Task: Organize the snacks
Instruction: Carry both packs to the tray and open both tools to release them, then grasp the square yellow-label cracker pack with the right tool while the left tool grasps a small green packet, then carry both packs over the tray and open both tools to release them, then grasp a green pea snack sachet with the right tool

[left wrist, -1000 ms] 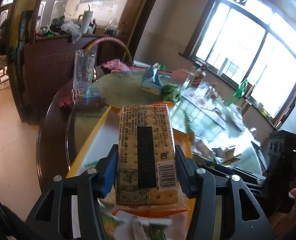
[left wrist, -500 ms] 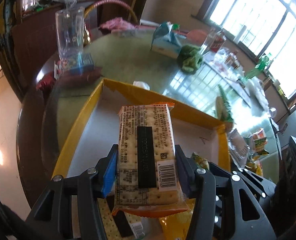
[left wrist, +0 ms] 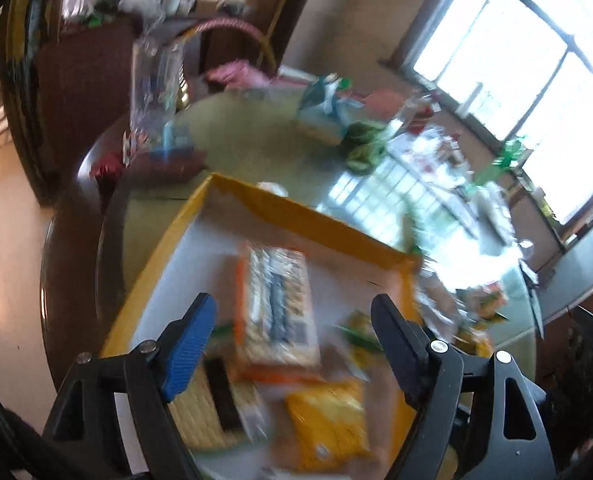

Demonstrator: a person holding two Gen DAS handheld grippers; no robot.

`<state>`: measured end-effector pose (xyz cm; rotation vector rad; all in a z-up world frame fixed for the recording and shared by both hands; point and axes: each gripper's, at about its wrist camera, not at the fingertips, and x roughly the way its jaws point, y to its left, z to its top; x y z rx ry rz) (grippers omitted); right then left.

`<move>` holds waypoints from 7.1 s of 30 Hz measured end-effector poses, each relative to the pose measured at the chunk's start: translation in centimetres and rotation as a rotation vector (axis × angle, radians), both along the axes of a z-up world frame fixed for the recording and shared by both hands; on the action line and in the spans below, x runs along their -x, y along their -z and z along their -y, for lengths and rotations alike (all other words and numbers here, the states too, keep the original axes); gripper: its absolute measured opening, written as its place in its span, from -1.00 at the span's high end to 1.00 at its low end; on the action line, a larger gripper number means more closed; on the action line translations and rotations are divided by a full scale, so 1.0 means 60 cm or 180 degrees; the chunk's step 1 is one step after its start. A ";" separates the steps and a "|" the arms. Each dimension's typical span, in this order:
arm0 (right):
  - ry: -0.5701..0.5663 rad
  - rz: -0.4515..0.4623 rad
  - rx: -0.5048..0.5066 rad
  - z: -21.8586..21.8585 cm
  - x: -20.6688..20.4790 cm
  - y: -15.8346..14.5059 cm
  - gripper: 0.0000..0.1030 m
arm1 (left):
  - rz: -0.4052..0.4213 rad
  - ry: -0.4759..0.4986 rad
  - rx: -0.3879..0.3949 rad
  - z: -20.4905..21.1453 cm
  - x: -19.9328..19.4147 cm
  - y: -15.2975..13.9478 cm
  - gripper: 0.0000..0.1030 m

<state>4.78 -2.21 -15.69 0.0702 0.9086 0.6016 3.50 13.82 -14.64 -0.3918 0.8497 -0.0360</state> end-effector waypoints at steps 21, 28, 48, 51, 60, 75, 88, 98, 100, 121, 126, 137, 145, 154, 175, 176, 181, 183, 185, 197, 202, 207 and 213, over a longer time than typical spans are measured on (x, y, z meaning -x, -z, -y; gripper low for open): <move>0.0785 -0.0071 -0.0165 0.337 0.087 0.044 -0.55 | 0.0091 0.0701 -0.0151 0.278 0.101 0.013 -0.57; 0.0779 -0.0213 0.0554 0.306 -0.021 0.076 -0.51 | 0.0074 0.0533 -0.0150 0.260 0.109 0.016 -0.57; 0.1333 -0.0148 0.0744 0.418 0.104 0.085 -0.34 | -0.0318 0.1439 -0.0697 0.402 -0.080 0.039 -0.57; 0.1325 -0.0159 0.0624 0.428 0.101 0.084 -0.34 | -0.0306 0.1664 -0.0923 0.436 -0.119 0.048 -0.57; 0.1290 -0.0128 0.0475 0.435 0.097 0.086 -0.34 | -0.0500 0.1863 -0.1297 0.474 -0.108 0.103 0.24; 0.1252 -0.0051 0.0513 0.427 0.107 0.089 -0.33 | -0.0175 0.1373 -0.0929 0.428 -0.005 0.083 0.49; 0.0945 -0.0128 -0.0107 0.372 0.131 0.077 -0.32 | 0.0073 0.0907 -0.0236 0.290 0.126 0.028 0.52; 0.0371 0.0212 -0.0315 0.241 0.165 -0.010 -0.32 | 0.0232 0.0235 -0.0147 0.126 0.182 -0.010 0.52; 0.0212 0.0204 -0.0359 0.206 0.163 -0.017 -0.32 | 0.0236 0.0084 -0.0144 0.093 0.184 -0.010 0.52; -0.0567 0.0031 0.0117 -0.098 0.055 0.010 -0.32 | -0.0178 -0.0293 -0.0136 -0.066 0.105 0.067 0.52; -0.0500 0.0010 0.0326 -0.116 0.037 0.030 -0.32 | -0.0266 -0.0285 -0.0214 -0.066 0.096 0.078 0.52; -0.0326 -0.0073 0.0304 -0.108 0.011 0.041 -0.34 | -0.0301 -0.0316 -0.0167 -0.079 0.089 0.085 0.44; -0.0271 0.0018 0.0011 -0.069 0.035 0.006 -0.49 | -0.0151 -0.0411 -0.0349 -0.064 0.126 0.060 -0.21; -0.0055 0.0134 -0.0176 0.040 0.077 -0.016 -0.50 | 0.0305 -0.0314 -0.0393 0.020 0.168 0.001 -0.46; 0.1151 -0.0051 -0.0310 0.404 0.000 -0.005 -0.53 | 0.0180 0.0592 -0.0138 0.253 0.094 0.006 -0.48; 0.1169 -0.0064 -0.0313 0.412 -0.009 -0.004 -0.53 | 0.0183 0.0602 -0.0148 0.256 0.093 0.005 -0.48; 0.1189 -0.0160 -0.0297 0.438 -0.069 -0.002 -0.53 | 0.0149 0.0659 -0.0147 0.270 0.085 0.007 -0.48; 0.1115 -0.0178 -0.0283 0.432 -0.086 0.000 -0.44 | 0.0149 0.0673 -0.0152 0.272 0.082 0.009 -0.48; 0.1077 -0.0194 -0.0219 0.419 -0.105 0.003 -0.38 | 0.0145 0.0686 -0.0143 0.275 0.076 0.010 -0.48; 0.1324 -0.0370 0.0308 0.377 -0.164 0.052 0.32 | 0.0108 0.0743 -0.0189 0.293 0.051 0.007 -0.48; 0.1317 -0.0436 0.0130 0.411 -0.112 0.055 0.37 | 0.0136 0.0921 -0.0335 0.326 0.042 0.003 -0.48; 0.1527 -0.0441 0.0019 0.463 -0.033 0.056 0.38 | -0.0003 0.1187 -0.0409 0.377 0.005 0.004 -0.48; 0.1777 -0.0387 -0.0178 0.516 0.040 0.064 0.37 | -0.0052 0.1349 -0.0660 0.431 -0.096 0.012 -0.48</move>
